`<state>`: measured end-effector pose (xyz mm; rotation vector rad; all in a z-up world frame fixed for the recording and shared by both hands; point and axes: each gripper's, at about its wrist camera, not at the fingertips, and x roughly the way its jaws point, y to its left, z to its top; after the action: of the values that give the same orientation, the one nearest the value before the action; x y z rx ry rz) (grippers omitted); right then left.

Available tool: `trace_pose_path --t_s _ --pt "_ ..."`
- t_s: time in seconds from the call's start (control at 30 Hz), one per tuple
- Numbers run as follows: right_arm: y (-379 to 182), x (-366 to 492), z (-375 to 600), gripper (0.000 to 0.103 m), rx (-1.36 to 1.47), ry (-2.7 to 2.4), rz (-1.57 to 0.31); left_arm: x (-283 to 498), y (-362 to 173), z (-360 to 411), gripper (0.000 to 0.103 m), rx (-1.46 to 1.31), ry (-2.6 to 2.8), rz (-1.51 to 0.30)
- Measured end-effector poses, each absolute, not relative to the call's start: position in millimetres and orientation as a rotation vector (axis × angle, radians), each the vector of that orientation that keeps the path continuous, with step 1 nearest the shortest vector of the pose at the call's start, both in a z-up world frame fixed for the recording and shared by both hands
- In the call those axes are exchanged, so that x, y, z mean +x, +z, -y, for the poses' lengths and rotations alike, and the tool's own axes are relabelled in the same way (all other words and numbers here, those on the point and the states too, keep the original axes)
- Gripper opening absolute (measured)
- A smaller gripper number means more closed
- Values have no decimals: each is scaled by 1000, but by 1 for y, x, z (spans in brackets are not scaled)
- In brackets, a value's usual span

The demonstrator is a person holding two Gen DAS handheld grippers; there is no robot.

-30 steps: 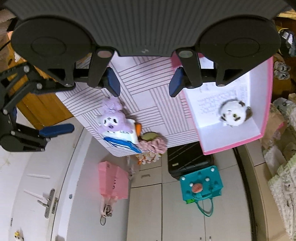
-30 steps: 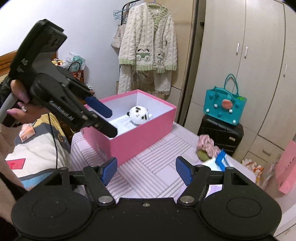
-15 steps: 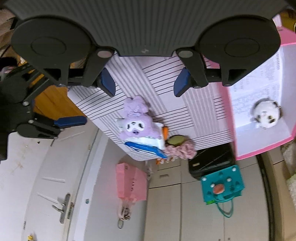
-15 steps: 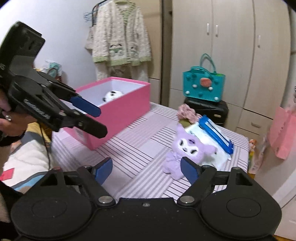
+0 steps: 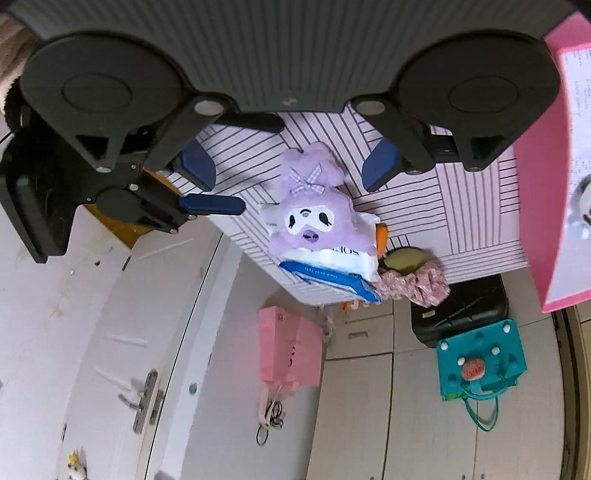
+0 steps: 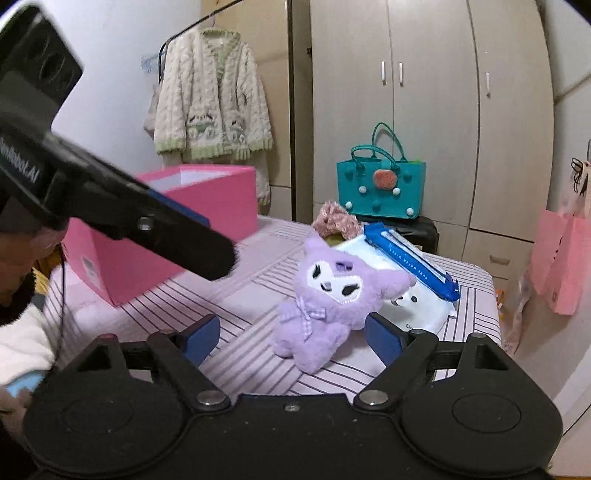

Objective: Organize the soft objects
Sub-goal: 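Move the left tool to the purple Kuromi plush and grasp it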

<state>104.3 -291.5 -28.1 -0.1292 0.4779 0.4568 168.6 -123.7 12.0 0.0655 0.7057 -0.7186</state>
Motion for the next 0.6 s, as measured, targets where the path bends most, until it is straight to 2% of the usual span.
trace_pose_path --t_s 0.23,0.6 --pt "-44 124 277 88 -195 422 -520 199 -24 137 84 11 -685 -791" --pt "-52 139 280 88 -115 362 -592 210 -38 137 84 -52 -631 -686"
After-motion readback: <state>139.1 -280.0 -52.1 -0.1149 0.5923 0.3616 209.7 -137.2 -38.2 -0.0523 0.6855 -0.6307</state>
